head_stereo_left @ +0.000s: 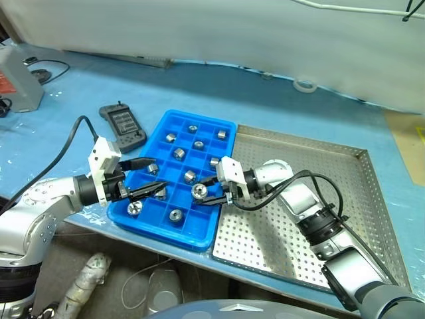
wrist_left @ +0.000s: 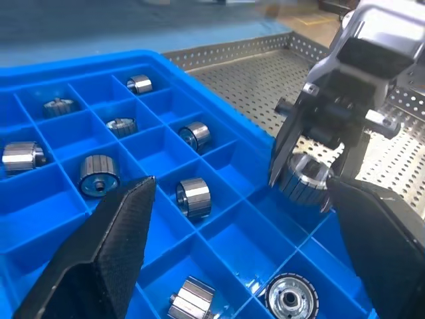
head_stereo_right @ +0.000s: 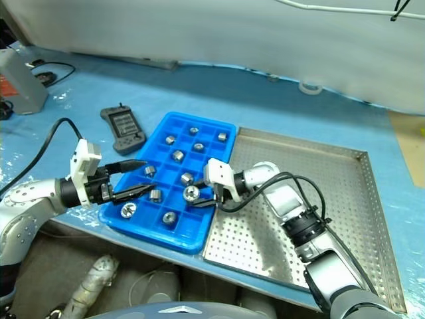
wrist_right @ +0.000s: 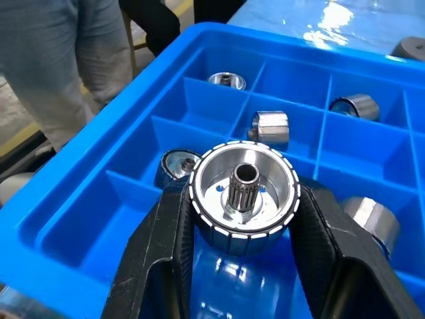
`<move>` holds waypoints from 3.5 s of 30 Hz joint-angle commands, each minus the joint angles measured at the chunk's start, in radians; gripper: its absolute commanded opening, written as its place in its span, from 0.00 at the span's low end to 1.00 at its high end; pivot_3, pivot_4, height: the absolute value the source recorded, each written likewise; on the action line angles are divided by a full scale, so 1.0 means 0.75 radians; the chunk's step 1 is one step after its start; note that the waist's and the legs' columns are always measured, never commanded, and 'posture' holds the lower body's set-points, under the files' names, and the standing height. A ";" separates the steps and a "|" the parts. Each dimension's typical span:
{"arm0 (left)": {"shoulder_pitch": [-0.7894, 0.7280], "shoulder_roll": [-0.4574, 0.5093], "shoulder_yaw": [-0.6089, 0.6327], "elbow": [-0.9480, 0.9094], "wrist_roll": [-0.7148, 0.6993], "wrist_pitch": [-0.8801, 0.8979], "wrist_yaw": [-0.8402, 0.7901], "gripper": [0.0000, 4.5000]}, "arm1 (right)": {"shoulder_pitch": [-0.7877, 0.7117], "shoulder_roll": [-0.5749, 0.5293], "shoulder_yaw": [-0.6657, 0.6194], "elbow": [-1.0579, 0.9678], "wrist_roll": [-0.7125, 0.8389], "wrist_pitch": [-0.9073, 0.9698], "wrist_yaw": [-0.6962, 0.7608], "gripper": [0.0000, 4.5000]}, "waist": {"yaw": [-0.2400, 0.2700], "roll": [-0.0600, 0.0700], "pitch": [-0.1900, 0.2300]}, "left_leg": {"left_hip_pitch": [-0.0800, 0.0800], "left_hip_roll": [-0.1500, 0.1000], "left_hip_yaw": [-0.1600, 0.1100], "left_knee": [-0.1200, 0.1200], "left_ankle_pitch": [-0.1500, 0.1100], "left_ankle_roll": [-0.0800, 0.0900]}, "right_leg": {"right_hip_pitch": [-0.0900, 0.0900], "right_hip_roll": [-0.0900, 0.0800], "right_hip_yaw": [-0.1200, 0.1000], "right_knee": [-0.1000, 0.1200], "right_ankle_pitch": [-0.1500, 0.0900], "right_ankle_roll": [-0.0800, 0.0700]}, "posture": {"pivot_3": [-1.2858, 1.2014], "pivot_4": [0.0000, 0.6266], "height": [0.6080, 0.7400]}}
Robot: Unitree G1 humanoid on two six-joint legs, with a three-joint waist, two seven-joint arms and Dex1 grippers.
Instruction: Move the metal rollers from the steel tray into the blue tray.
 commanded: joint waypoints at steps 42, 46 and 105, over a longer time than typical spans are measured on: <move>-0.989 -0.676 -0.370 1.373 0.442 -0.701 -0.162 0.96 | 0.568 0.078 -0.826 -0.611 -0.089 0.368 -1.299 0.96 | -0.212 -0.007 -0.005 | 0.003 -0.009 0.003 0.002 0.000 -0.001 | 0.000 0.003 0.015 -0.004 0.006 0.010 | 0.39 0.24 1.00; -0.935 -0.691 -0.371 1.316 0.460 -0.696 -0.153 0.96 | 0.523 0.060 -0.761 -0.598 -0.104 0.367 -1.282 0.96 | -0.235 -0.006 -0.005 | 0.004 -0.006 0.003 0.001 0.000 0.000 | 0.000 0.004 0.014 -0.004 0.006 0.009 | 0.40 0.24 1.00; -0.735 -0.723 -0.380 0.913 0.405 -0.507 0.030 0.96 | 0.443 0.003 -0.827 -0.469 -0.018 0.383 -1.290 0.96 | -0.179 0.003 0.000 | 0.001 -0.006 0.005 0.000 -0.003 0.004 | 0.001 0.001 0.014 -0.011 0.005 0.008 | 0.45 0.24 1.00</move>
